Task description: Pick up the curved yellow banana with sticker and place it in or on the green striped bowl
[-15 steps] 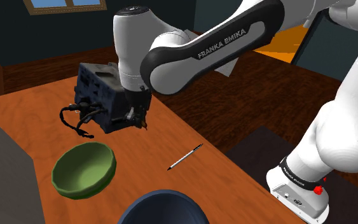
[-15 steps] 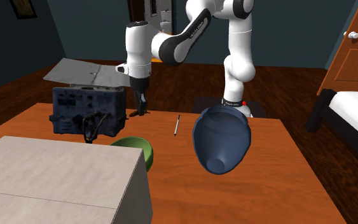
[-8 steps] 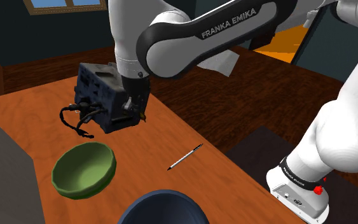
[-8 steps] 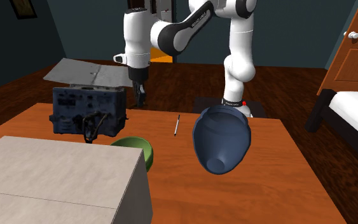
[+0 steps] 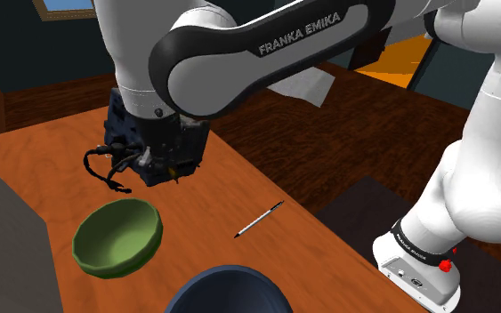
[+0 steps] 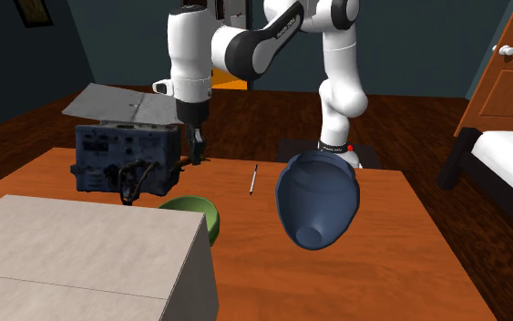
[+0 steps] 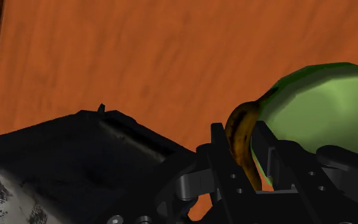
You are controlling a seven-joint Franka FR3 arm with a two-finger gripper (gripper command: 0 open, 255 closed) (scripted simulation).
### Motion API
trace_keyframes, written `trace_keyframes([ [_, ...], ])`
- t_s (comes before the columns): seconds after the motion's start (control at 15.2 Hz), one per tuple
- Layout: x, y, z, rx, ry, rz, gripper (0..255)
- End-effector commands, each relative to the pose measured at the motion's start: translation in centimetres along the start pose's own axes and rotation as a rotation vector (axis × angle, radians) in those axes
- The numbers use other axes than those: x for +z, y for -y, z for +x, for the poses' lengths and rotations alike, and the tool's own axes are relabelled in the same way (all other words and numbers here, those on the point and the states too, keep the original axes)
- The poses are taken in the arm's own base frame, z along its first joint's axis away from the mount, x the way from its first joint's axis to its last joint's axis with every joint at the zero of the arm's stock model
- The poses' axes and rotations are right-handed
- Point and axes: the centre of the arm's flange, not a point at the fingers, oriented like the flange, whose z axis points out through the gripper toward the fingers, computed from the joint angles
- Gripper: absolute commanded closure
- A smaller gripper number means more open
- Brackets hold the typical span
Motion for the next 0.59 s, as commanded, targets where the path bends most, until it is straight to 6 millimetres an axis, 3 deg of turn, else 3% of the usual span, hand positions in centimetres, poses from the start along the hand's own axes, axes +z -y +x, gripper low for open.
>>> trace_keyframes([
  [0.0,0.0,2.0,1.2,0.002,0.000,-0.001,255],
  [0.53,-0.2,11.5,5.5,0.002,0.000,-0.001,255],
])
